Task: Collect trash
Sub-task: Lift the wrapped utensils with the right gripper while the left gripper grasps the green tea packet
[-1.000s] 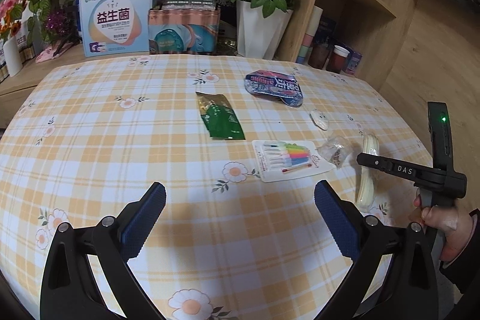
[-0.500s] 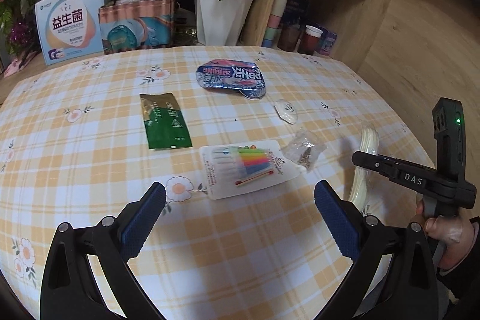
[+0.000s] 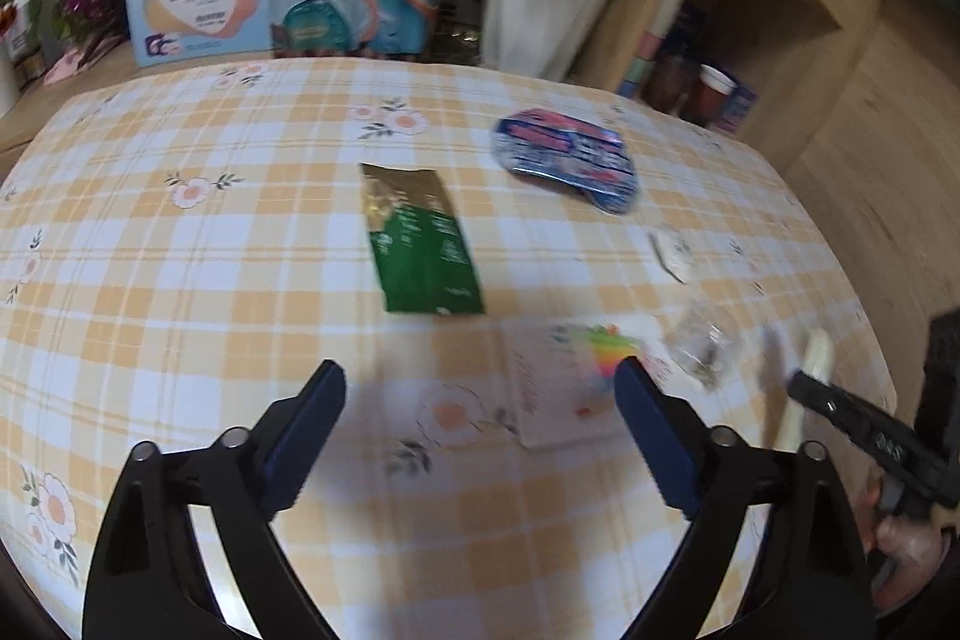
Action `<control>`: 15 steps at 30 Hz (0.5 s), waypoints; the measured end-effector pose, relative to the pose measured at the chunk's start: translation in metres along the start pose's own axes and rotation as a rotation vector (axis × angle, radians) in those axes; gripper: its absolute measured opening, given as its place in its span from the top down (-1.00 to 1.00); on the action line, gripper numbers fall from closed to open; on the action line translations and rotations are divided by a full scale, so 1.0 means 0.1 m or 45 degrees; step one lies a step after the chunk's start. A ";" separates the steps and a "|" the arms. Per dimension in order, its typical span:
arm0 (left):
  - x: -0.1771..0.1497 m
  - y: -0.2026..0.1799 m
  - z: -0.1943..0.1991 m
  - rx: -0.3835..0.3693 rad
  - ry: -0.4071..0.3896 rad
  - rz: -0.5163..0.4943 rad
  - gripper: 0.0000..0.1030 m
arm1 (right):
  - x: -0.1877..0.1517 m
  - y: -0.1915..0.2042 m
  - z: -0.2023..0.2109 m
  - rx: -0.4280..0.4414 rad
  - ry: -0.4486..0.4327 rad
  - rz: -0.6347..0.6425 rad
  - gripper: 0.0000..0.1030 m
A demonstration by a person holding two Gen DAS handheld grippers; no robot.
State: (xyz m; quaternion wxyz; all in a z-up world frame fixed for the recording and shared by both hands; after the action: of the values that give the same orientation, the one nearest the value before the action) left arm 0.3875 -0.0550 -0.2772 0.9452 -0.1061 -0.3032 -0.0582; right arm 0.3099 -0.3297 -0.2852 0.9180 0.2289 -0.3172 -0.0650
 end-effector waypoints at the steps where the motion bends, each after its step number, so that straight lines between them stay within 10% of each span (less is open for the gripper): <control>1: 0.05 0.05 -0.04 0.010 0.001 0.019 -0.67 | 0.00 0.00 0.00 -0.001 0.000 0.000 0.58; 15: 0.52 0.08 -0.67 0.085 0.053 0.007 -0.60 | -0.02 0.02 -0.03 0.008 0.013 0.008 0.58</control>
State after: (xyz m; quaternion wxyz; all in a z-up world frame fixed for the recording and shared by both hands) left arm 0.4683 -0.0654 -0.3010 0.9545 -0.0739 -0.2848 -0.0478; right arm 0.3098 -0.3266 -0.2875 0.9191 0.2309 -0.3134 -0.0601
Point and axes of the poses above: each gripper's, at about its wrist camera, not at the fingertips, and z roughly against the way its jaws point, y to its left, x to its top, the point moved 7 cm from there along -z, roughly the way its jaws point, and after that the axes turned 5 degrees about x, right-handed, at the moved point
